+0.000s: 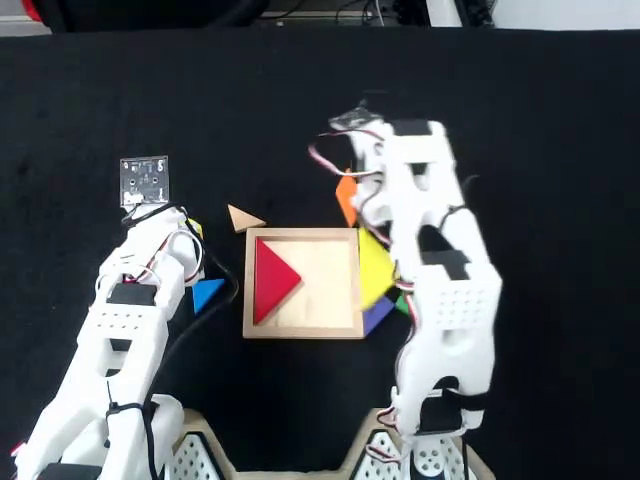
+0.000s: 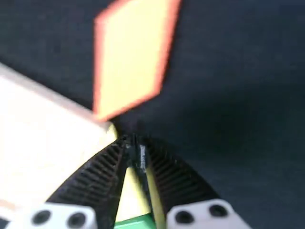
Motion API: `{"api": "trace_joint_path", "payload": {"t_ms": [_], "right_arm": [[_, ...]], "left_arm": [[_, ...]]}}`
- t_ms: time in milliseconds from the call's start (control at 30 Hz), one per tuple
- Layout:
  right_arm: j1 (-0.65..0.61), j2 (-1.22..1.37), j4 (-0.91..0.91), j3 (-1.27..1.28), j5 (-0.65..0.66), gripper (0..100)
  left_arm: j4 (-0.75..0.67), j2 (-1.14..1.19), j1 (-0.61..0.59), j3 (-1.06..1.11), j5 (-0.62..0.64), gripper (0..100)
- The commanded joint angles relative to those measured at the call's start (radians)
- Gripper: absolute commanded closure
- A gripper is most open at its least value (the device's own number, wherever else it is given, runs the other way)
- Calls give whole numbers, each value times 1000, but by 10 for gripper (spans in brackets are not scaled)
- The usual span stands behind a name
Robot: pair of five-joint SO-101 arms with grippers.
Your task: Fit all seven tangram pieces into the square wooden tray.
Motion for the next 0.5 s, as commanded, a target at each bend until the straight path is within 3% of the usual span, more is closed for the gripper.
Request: {"api": "trace_joint_path", "payload": {"t_ms": [0, 200, 467], "right_arm": [[-63, -7, 97, -73, 0, 988], [-133, -7, 198, -70, 0, 988], [-44, -285, 302, -56, 14, 988]], "left_arm": [[-15, -5, -12, -13, 11, 959], [-15, -11, -12, -10, 11, 959], [-15, -12, -12, -8, 11, 959]]}}
